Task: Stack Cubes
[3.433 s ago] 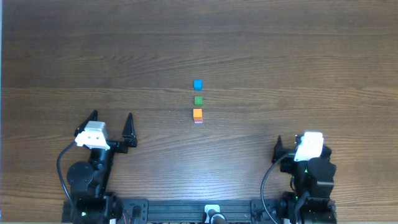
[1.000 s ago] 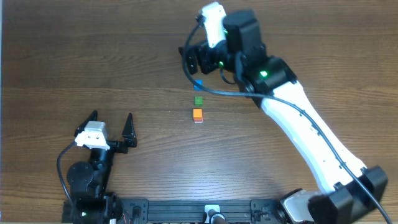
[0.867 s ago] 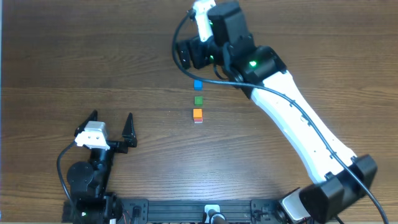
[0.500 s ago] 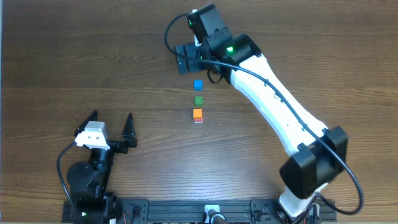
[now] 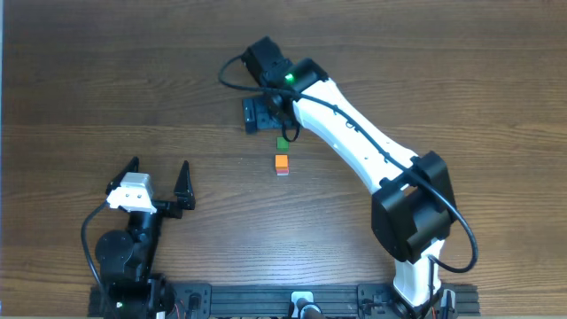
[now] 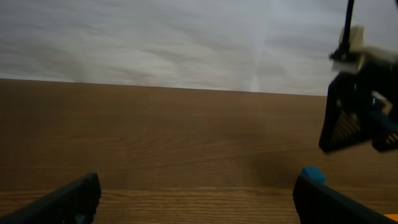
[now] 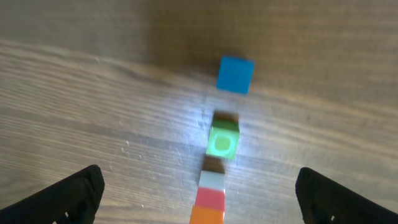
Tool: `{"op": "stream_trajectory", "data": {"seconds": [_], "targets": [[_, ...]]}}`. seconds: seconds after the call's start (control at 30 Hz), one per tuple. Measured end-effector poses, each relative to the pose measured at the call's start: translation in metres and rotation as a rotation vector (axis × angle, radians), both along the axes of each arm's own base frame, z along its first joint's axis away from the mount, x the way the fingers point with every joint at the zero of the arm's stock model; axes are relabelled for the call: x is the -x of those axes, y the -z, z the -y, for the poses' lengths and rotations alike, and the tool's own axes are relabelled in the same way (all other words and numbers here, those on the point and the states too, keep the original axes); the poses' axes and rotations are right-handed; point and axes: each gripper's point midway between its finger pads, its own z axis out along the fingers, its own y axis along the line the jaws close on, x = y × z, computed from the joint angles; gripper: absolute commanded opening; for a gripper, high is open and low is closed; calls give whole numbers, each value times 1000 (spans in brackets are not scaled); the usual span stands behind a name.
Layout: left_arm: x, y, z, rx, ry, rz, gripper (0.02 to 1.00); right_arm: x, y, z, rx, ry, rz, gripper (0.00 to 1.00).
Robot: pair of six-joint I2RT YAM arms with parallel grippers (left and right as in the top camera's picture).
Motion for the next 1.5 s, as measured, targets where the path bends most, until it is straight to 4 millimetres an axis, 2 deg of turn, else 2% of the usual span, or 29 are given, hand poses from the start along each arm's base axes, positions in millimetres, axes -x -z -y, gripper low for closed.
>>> {"op": "stream_trajectory", "data": {"seconds": [0.33,0.6,0.9,1.5], "targets": [[0,0,0,0,0,0,1000,11,27,3,31,45,-62,987],[0,0,0,0,0,0,1000,14,53,4,15,68,-64,910],[0,0,0,0,0,0,1000,20,78,14,21,100,-85,890],[0,0,0,0,0,0,1000,5,92,13,32,89,-38,844]]}}
